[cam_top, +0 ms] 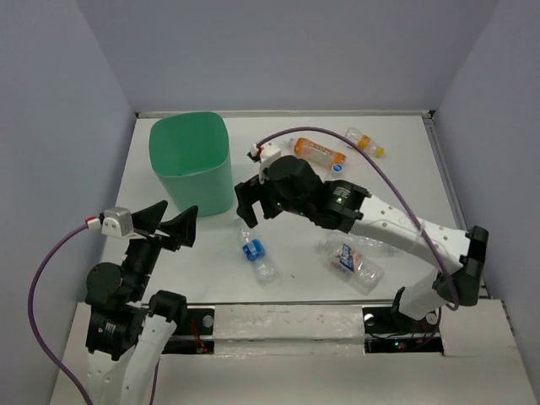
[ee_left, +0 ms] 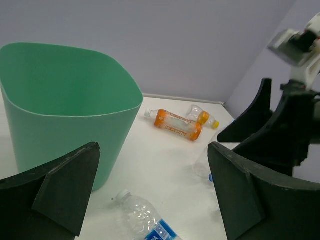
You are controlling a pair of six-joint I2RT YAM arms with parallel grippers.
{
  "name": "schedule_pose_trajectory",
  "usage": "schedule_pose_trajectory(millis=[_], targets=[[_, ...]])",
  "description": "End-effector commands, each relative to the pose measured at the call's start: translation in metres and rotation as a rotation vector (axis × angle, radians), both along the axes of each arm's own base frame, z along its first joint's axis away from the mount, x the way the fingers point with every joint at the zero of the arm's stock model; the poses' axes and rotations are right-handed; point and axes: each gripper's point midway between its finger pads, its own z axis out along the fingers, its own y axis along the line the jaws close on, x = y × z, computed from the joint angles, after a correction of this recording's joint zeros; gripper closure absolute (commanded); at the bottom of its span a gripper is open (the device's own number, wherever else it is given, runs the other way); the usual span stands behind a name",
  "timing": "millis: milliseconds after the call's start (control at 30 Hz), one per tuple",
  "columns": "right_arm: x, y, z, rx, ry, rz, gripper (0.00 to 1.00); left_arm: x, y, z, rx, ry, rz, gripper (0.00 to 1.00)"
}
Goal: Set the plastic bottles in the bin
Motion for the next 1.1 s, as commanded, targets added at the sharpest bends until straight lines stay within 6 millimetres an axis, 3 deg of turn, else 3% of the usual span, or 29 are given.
schedule_pose_trajectory(millis=[0,133,233,367,533,733,833,867,967,1033,1067], targets=[[0.014,0.005,-0.035,-0.1,-0.017,-0.098,0.02,-0.003,0.023,0.008,-0.048,-0.02,0.121,0.01],[0.012,0.026,-0.075,-0.141,0.047,-0.078,0.07,-0.006,0.054,0.006,-0.123,0.01,0.281,0.01],[0.013,0.035,-0.094,-0.167,0.081,-0.07,0.07,-0.007,0.066,0.002,-0.157,0.029,0.344,0.01],[0.013,0.05,-0.138,-0.239,0.129,-0.064,0.06,-0.007,0.081,-0.005,-0.21,0.068,0.427,0.01],[0.012,0.066,-0.174,-0.286,0.17,-0.049,0.06,-0.003,0.078,-0.008,-0.206,0.077,0.419,0.01],[0.02,0.067,-0.211,-0.354,0.186,-0.098,0.1,-0.003,0.074,-0.007,-0.203,0.069,0.398,0.01],[0.025,0.065,-0.241,-0.409,0.193,-0.127,0.15,-0.002,0.072,-0.007,-0.198,0.066,0.389,0.01],[0.026,0.066,-0.241,-0.407,0.19,-0.132,0.15,-0.002,0.072,-0.007,-0.199,0.066,0.386,0.01],[0.031,0.065,-0.249,-0.409,0.176,-0.162,0.27,-0.002,0.071,-0.007,-0.197,0.063,0.385,0.01],[0.035,0.061,-0.226,-0.337,0.132,-0.187,0.5,-0.002,0.07,-0.007,-0.194,0.06,0.374,0.01],[0.036,0.059,-0.23,-0.344,0.127,-0.196,0.5,-0.002,0.07,-0.006,-0.194,0.056,0.373,0.01]])
